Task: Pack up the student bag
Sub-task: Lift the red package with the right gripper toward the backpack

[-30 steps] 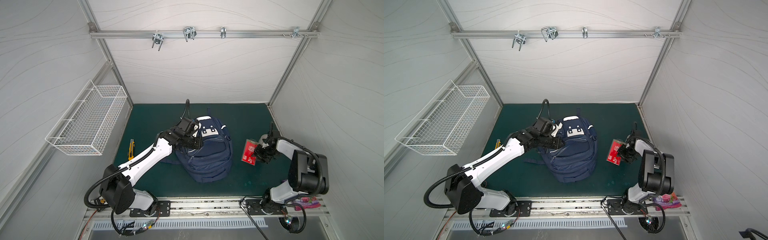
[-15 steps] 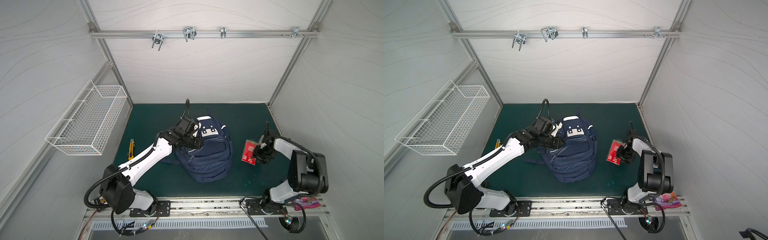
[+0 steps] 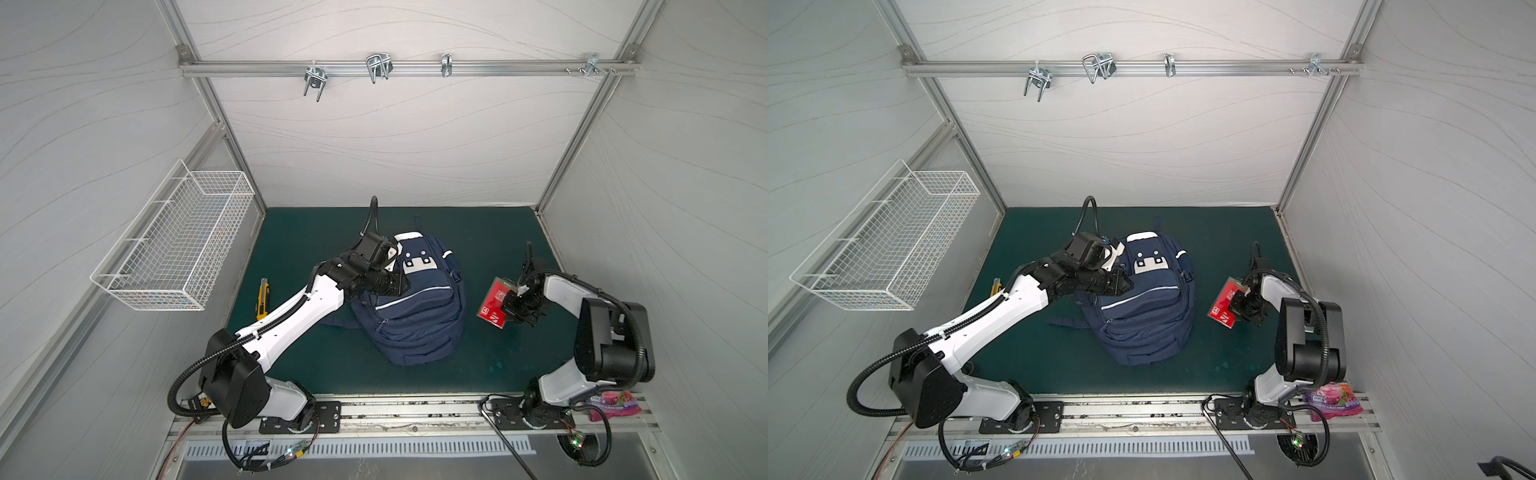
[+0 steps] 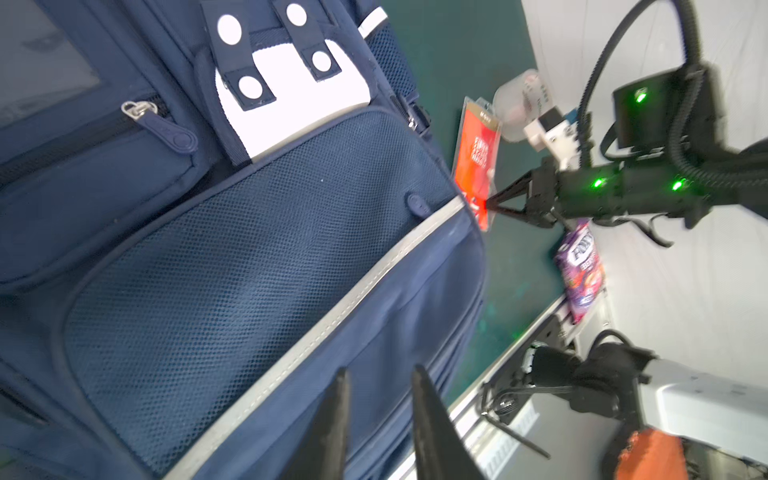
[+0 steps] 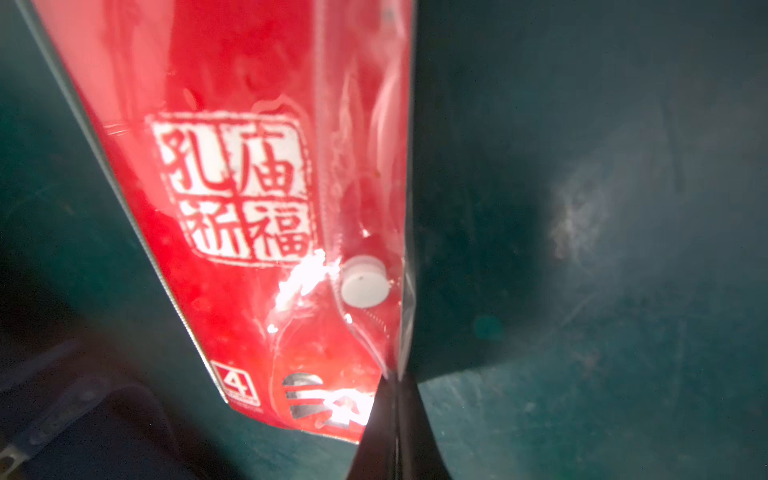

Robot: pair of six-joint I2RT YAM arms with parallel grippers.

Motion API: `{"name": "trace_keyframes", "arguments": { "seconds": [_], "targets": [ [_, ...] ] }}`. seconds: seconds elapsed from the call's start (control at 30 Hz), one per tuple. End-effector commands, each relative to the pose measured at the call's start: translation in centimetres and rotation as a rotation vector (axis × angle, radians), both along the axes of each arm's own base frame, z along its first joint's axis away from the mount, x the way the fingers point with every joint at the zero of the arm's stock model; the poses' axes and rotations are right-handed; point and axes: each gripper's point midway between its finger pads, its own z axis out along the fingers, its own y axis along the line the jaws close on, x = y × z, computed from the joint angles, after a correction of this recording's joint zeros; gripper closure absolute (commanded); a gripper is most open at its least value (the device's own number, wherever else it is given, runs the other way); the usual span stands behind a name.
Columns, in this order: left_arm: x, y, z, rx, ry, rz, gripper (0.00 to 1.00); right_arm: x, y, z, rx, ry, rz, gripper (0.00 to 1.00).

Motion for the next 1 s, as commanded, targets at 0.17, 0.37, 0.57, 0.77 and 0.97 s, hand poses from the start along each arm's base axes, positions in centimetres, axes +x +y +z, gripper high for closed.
{"name": "trace_keyframes", "arguments": {
  "seconds": [0.17, 0.37, 0.57, 0.77, 0.97],
  "targets": [
    [1.8, 0.1, 3.2, -0.066, -0.05, 0.084, 0.48, 0.7, 1.7, 5.3, 0.002, -0.098, 0.059, 1.0],
    [1.2, -2.5, 7.6, -0.292, -0.048, 0.02, 0.29, 1.3, 5.1, 15.0, 0.078, -0.323, 0.127, 1.0],
    [0.6, -5.4, 12.0, -0.57, -0.017, -0.058, 0.28, -0.8, 9.8, 24.0, 0.229, -0.548, 0.263, 1.0],
    [0.9, -7.3, 15.5, -0.805, -0.009, -0.13, 0.27, -4.2, 15.0, 31.0, 0.449, -0.732, 0.402, 1.0],
    [0.7, -7.7, 18.0, -0.972, -0.033, -0.186, 0.31, -6.3, 18.5, 34.2, 0.584, -0.79, 0.492, 1.0]
  ]
}}
